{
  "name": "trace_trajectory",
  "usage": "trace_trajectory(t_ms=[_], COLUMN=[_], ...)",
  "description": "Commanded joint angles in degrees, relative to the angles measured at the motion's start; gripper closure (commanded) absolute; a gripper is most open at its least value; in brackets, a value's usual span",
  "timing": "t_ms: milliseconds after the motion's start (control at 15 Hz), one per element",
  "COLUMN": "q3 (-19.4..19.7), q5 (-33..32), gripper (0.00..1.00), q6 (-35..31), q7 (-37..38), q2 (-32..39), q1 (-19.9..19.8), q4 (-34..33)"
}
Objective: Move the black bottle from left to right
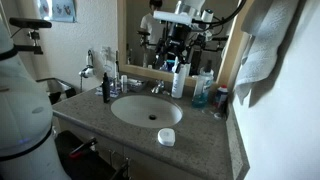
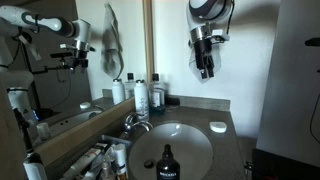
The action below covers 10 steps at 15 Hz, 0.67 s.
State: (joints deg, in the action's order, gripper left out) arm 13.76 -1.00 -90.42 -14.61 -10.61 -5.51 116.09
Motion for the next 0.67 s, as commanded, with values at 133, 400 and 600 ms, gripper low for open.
trace_trajectory(t_ms=[133, 400, 600], q3=[-1.00, -1.37, -4.50], q5=[0.16, 0.43, 0.66], gripper=[0.00, 0.00, 0.00], q6=[0.14, -0.78, -4.88], q7=[-0.19, -0.10, 1.00], q2=[0.11, -0.03, -1.11], q1=[-1.12, -0.76, 1.21], q4=[-0.16, 0.37, 3.66])
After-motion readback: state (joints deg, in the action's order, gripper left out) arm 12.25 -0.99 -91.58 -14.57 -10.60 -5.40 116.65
